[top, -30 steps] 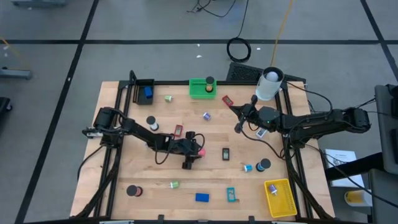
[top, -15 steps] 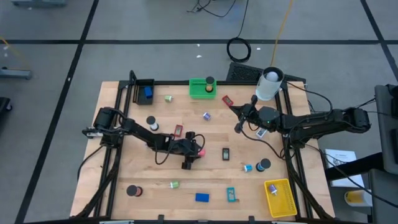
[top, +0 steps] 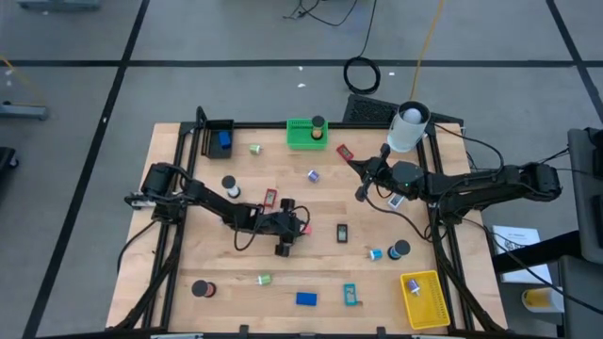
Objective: Pick & Place Office items
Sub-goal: Put the pink charger adapter into the yellow basket
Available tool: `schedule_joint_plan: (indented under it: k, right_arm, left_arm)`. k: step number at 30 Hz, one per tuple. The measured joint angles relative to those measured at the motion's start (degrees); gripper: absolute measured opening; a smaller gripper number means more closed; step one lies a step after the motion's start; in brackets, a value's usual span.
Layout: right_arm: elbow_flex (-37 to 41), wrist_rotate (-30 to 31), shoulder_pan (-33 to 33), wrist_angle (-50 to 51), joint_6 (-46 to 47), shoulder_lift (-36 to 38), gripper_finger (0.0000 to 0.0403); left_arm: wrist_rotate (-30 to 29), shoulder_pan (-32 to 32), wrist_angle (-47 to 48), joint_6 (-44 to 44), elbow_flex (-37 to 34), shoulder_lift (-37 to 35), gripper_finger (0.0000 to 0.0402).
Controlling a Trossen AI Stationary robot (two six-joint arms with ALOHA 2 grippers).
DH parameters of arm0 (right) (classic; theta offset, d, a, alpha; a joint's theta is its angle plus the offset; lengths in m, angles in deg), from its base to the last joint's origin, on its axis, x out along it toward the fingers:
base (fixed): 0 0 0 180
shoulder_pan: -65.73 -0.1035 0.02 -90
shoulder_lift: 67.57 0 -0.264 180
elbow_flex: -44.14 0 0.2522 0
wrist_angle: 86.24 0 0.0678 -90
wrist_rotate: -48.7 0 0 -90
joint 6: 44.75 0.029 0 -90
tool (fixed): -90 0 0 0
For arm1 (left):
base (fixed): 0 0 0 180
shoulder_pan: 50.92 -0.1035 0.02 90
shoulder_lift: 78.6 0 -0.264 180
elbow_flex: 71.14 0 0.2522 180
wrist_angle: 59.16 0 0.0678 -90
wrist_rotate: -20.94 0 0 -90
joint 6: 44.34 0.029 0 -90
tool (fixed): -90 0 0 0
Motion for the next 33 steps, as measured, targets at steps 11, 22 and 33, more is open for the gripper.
schedule_joint_plan:
  k: [11,22,33]
  right_arm:
    - [0.0,-9.3,0.0,-1.1,14.6,-4.9,0.0004]
    - [0.0,-12.9,-3.9,-22.0,26.6,-27.3,0.0109]
    - [0.0,-17.7,-4.0,-33.7,37.9,-35.9,0.0270]
  left_arm:
    - [-27.1,3.1,-7.3,9.1,0.0,0.0,0.0146]
    - [-31.1,2.6,-10.6,11.4,0.0,0.0,0.0148]
    - [-31.4,2.9,-14.2,13.1,0.0,0.0,0.0149]
